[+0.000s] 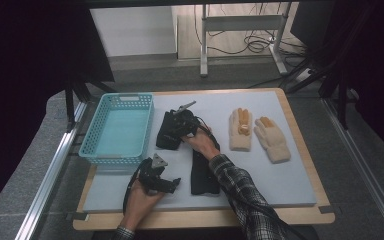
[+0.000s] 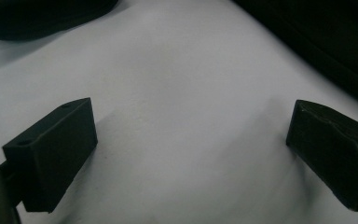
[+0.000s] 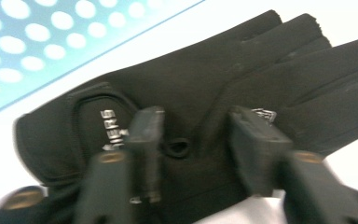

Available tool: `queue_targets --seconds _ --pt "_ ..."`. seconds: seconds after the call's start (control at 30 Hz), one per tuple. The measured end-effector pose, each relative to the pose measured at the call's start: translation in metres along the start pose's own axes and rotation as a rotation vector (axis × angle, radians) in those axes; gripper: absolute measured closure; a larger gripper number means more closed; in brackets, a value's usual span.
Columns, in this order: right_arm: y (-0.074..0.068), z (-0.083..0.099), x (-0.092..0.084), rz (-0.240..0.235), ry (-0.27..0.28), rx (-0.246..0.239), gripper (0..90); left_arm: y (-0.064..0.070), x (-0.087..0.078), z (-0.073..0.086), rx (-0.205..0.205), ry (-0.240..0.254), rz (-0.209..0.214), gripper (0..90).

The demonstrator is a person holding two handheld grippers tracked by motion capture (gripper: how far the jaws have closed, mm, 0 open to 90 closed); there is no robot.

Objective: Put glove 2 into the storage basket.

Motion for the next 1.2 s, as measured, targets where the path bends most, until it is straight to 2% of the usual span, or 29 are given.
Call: queue_targets --seconds 0.1,0.13,0.2,0.23,0.33,0.4,0.47,0.67,0.93,1.13,1.2 --pt "-0.003 0.001 0.0 -0.062 0.001 0.062 73.0 0.0 0.0 0.0 0.0 -0.001 0.0 2.2" --pt "-0.003 0.001 0.0 -0.073 0.003 0.079 74.7 0.0 0.0 0.0 0.001 -0.003 0.0 2.2" --pt "-0.004 0.002 -0.001 -0.098 0.008 0.101 83.6 0.0 0.0 0.0 0.001 -0.003 0.0 2.2" --pt "-0.005 0.002 -0.001 -0.096 0.007 0.1 84.7 0.0 0.0 0.0 0.001 -0.003 0.0 2.2" --pt "-0.008 0.001 -0.003 -0.065 -0.014 0.079 86.2 0.0 0.0 0.0 0.001 -0.003 -0.001 2.2" --pt "-0.008 0.001 -0.004 -0.022 -0.031 0.047 86.7 0.0 0.0 0.0 0.001 -0.002 0.0 2.3" --pt "-0.009 0.0 -0.007 -0.011 -0.023 0.032 86.7 0.0 0.0 0.0 0.0 0.0 0.0 2.3" --pt "-0.009 -0.009 -0.026 -0.022 0.025 0.04 86.7 0.0 0.0 0.0 -0.001 0.001 0.0 2.3" --pt "-0.023 -0.018 -0.058 -0.034 0.065 0.016 86.6 0.0 0.0 0.0 0.002 0.0 -0.001 2.3" --pt "-0.034 -0.017 -0.091 -0.045 0.084 -0.017 86.6 0.0 0.0 0.0 0.002 0.001 -0.001 2.3" --pt "-0.037 -0.013 -0.107 -0.046 0.095 -0.026 86.6 0.0 0.0 0.0 0.002 -0.001 -0.002 2.3"
Point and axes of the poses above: each handheld gripper's, and its own axes: x roughly forward along the jaws, z roughly out of its underside, y roughly to its right, the point moved 7 cm from there along x, roughly forward along the jaws, and after that the axes turned 8 degrees about -z, right-handed, at the moved point
